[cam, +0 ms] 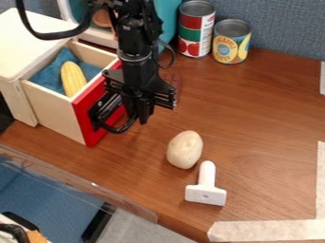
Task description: Open the drawer
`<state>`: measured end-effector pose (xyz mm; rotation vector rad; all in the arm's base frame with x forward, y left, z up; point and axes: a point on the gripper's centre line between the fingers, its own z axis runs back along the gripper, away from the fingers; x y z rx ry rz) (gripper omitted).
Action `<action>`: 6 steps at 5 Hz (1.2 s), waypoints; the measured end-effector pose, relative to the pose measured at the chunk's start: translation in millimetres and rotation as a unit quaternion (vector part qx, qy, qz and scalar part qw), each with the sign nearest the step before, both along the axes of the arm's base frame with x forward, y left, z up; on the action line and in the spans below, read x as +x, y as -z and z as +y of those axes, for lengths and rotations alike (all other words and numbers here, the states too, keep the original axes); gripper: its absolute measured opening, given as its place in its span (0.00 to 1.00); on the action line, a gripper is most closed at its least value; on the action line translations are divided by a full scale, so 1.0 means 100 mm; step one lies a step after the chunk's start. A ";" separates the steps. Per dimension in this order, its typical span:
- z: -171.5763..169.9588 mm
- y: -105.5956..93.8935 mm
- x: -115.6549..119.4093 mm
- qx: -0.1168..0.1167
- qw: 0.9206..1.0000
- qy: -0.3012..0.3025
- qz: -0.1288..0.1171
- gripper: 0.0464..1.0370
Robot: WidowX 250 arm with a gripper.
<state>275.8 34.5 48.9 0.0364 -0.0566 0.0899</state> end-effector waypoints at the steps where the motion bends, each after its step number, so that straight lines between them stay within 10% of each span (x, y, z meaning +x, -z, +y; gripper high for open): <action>1: -0.04 0.00 -0.01 -0.004 1.000 0.002 0.003 0.08; 4: -0.18 -0.01 0.00 -0.015 1.000 0.003 0.005 0.13; 6: -0.16 -0.20 -0.04 -0.010 0.999 -0.031 -0.035 0.69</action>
